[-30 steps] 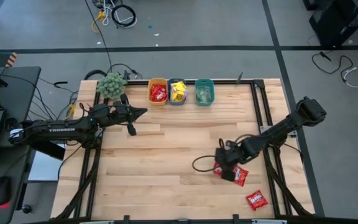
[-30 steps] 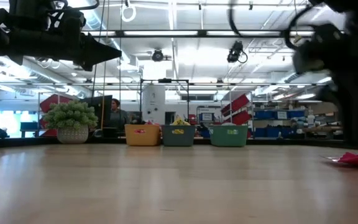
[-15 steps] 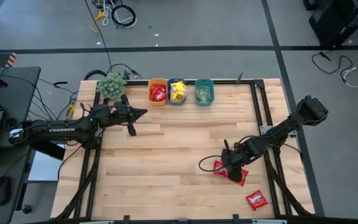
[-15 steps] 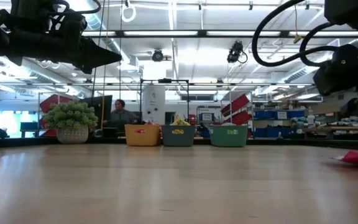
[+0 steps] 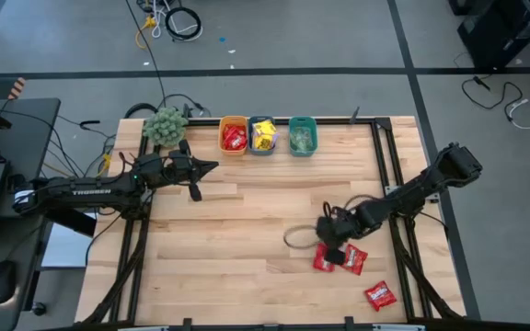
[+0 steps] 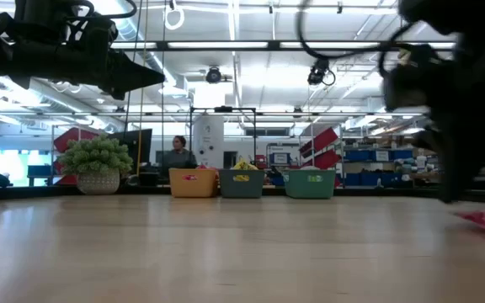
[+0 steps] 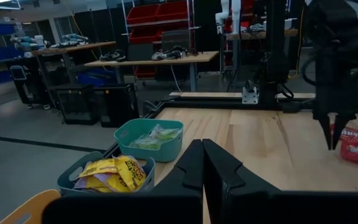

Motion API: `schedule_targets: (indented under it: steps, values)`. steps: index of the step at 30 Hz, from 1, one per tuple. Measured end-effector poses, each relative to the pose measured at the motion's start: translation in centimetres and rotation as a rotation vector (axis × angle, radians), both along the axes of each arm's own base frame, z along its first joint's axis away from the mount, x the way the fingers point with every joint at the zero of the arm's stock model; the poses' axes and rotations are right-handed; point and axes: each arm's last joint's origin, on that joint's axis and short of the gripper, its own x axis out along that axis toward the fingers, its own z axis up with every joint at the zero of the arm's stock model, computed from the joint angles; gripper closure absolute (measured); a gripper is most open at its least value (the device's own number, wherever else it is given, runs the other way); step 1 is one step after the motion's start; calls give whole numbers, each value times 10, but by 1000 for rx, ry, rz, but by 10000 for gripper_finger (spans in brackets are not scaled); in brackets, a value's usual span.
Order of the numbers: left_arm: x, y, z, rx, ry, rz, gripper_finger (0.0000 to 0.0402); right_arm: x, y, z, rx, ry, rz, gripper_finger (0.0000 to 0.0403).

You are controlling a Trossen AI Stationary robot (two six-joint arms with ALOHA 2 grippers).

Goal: Sort candy
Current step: Put the red candy pack into the yellow bin

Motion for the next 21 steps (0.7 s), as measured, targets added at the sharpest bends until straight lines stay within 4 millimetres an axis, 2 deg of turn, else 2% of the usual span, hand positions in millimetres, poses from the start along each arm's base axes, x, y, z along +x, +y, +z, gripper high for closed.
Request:
schedule_targets:
  steps: [4, 9, 13, 16, 19, 21]
  values:
    - [0, 0, 0, 0, 1, 0, 401, 10, 3, 14, 10, -37, 101, 381]
    - [0, 0, -1, -4, 4, 0, 401, 12, 14, 22, 28, -62, 152, 305]
    - [0, 0, -2, -8, 18, 0, 401, 16, 15, 12, 28, -27, 92, 236]
    - [0, 0, -4, -19, 38, 0, 401, 23, 17, -4, 44, 12, 80, 207]
    - [0, 0, -6, -29, 54, 0, 401, 29, 18, -15, 56, 36, 81, 205]
    - [0, 0, -6, -29, 54, 0, 401, 32, 19, -19, 42, 57, 97, 223]
